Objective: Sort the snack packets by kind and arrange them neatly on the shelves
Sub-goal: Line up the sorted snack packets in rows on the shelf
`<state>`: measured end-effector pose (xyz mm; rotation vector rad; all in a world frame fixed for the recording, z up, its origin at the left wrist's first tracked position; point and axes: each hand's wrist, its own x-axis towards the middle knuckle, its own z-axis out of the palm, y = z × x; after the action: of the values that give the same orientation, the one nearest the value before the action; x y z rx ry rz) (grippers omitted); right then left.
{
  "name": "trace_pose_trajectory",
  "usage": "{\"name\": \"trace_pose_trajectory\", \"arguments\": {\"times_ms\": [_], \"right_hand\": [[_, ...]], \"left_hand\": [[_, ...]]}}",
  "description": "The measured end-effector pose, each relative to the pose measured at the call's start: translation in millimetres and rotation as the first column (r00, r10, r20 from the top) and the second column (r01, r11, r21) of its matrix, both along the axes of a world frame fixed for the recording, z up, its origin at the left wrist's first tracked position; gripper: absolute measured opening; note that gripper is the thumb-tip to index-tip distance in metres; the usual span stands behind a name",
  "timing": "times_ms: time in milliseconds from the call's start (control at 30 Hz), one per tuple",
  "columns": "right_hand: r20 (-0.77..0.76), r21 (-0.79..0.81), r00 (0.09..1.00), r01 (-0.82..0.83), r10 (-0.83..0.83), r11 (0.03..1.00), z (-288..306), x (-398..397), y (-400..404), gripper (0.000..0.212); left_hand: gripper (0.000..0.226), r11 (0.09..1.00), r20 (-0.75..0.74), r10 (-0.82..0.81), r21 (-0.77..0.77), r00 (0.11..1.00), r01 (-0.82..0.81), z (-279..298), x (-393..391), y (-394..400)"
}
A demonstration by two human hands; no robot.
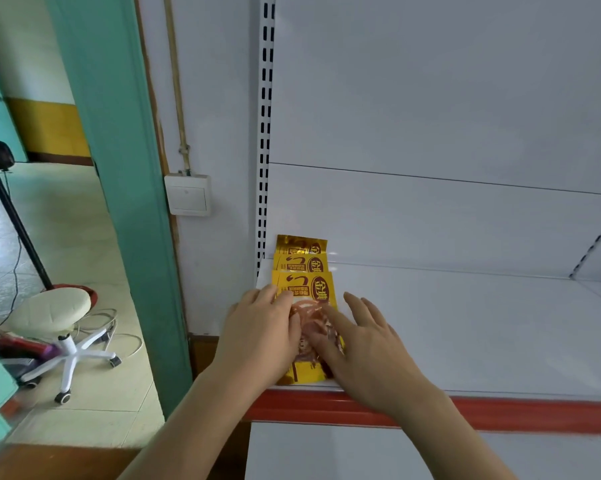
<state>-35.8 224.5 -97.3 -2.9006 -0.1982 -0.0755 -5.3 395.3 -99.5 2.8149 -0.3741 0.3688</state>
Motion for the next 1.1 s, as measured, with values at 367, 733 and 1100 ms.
{"name": "trace_pose_trajectory", "arguments": {"times_ms": [367,733,1100], "right_hand": [[0.170,-0.108,0.981,0.107,-0.088,0.988,21,-33,-108,0.076],[0.155,-0.083,0.928,0.353,-0.338,0.932,28,-110,-340,0.074],[0.183,-0.017,0.802,0.581,-0.569,0.814,29,-103,-537,0.070]], "left_hand": [[0.056,0.998,0.071,-0.029,0.050,0.997,0.025,29,-25,-110],[0.064,0.966,0.034,-0.254,0.054,0.967,0.252,38,-63,-353],[0.067,0.884,-0.024,-0.460,0.083,0.888,0.460,44,-30,-561]]}}
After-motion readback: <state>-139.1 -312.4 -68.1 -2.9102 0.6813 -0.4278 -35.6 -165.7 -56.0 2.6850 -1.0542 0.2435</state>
